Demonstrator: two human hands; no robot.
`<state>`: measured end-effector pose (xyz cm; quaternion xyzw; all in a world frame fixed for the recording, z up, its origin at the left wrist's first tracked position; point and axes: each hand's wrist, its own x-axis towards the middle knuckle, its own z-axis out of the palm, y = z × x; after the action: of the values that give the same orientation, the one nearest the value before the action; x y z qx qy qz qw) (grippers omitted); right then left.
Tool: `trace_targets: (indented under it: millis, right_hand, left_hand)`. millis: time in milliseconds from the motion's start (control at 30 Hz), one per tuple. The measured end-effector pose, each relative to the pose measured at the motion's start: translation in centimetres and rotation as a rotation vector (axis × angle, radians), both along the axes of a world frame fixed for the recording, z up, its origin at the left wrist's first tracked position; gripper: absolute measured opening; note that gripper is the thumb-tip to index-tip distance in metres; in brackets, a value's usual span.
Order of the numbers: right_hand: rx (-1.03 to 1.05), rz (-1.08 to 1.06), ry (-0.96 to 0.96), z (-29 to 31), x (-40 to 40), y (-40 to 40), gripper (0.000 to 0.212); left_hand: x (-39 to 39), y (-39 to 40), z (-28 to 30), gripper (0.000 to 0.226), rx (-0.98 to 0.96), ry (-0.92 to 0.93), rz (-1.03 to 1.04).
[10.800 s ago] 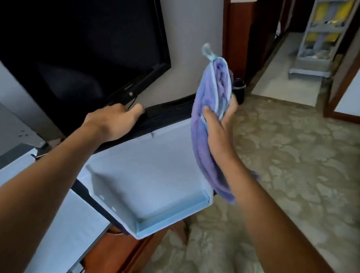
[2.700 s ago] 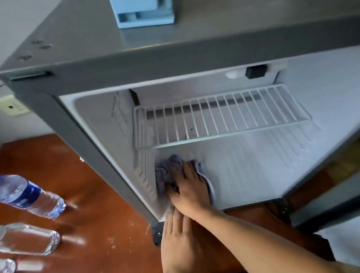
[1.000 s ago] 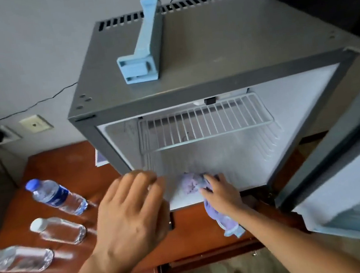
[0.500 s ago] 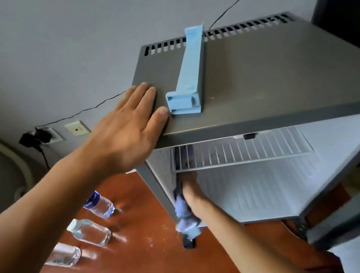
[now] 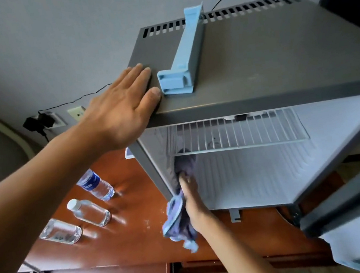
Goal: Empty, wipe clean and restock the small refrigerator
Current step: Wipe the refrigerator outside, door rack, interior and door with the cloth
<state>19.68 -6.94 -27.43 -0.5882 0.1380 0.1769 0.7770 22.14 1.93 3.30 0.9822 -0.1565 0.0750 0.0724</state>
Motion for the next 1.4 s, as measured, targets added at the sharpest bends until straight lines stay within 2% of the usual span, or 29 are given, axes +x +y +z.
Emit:
trace_targets:
  millis: [33, 67, 200, 233, 300, 333, 400, 500, 600, 700, 767, 867, 933, 1033, 1100, 1133, 1233, 1300, 1400]
  right_hand:
    - [0.043, -0.015, -0.032, 0.4, 0.6, 0.4, 0.080]
    - [0.058, -0.031, -0.053, 1.0, 1.7, 0.6, 0.088]
    - [0.074, -0.155, -0.097, 3.7, 7.6, 0.6, 0.063]
    - [0.005, -0.155, -0.117, 3.3, 8.8, 0.6, 0.058]
    - [-0.153, -0.075, -0.085, 1.3, 10.5, 0.7, 0.058]
    - [-0.157, -0.042, -0.016, 0.9, 10.8, 0.6, 0.066]
    - [-0.261, 0.004, 0.090, 1.0, 9.5, 0.4, 0.084]
    - [-0.522, 0.175, 0.162, 1.0, 4.1, -1.3, 0.061]
    - [-0.582, 0.323, 0.201, 0.0, -1.1, -3.4, 0.060]
    - [-0.681, 0.370, 0.070, 0.4, -3.6, -5.9, 0.056]
    - [-0.798, 0.303, -0.065, 2.4, -5.1, -7.6, 0.048]
    - [-1.008, 0.177, -0.319, 8.1, -7.6, -10.2, 0.044]
    - [-1.130, 0.041, -0.475, 11.7, -7.9, -11.8, 0.045]
    - [-1.353, -0.317, -0.698, 15.6, -4.5, -13.4, 0.043]
    - [-1.441, -0.413, -0.705, 15.2, -0.8, -12.5, 0.044]
    - [-1.495, -0.377, -0.671, 14.4, 0.8, -11.5, 0.048]
    - [-1.624, -0.092, -0.588, 12.4, 3.9, -7.1, 0.069]
    - [-1.544, -0.034, -0.623, 13.1, 4.7, -4.4, 0.058]
    - [-1.505, -0.053, -0.786, 13.5, 5.2, -2.8, 0.044]
  left_hand:
    - [0.1, 0.1, -0.1, 0.079, -0.004, 0.002, 0.004]
    - [0.1, 0.1, -0.1, 0.079, -0.006, 0.008, 0.008]
    - [0.5, 0.3, -0.4, 0.075, -0.021, -0.015, -0.005]
    - [0.7, 0.3, -0.4, 0.074, -0.027, -0.019, -0.020]
    - [0.9, 0.4, -0.5, 0.075, -0.043, -0.012, -0.049]
    - [0.9, 0.4, -0.4, 0.075, -0.050, -0.013, -0.052]
    - [0.9, 0.3, -0.4, 0.074, -0.051, -0.028, -0.035]
    - [0.3, -0.1, -0.1, 0.072, -0.042, -0.028, -0.014]
    - [0.1, -0.3, 0.0, 0.071, -0.059, -0.013, -0.023]
    - [-0.1, -0.4, 0.2, 0.074, -0.068, 0.002, -0.017]
    - [-0.2, -0.4, 0.3, 0.074, -0.068, 0.021, 0.007]
    - [-0.3, -0.5, 0.1, 0.062, -0.064, 0.016, 0.041]
    - [-0.4, -0.6, 0.1, 0.059, -0.084, 0.006, 0.040]
    - [-0.6, -0.6, 0.1, 0.062, -0.102, 0.010, 0.046]
    - [-0.8, -0.6, 0.2, 0.071, -0.113, 0.007, 0.051]
    - [-0.9, -0.5, 0.2, 0.075, -0.126, 0.003, 0.062]
    - [-1.0, -0.5, 0.1, 0.080, -0.154, -0.007, 0.082]
    - [-0.8, -0.5, 0.0, 0.078, -0.167, -0.014, 0.087]
    - [-0.7, -0.5, -0.1, 0.068, -0.175, -0.028, 0.080]
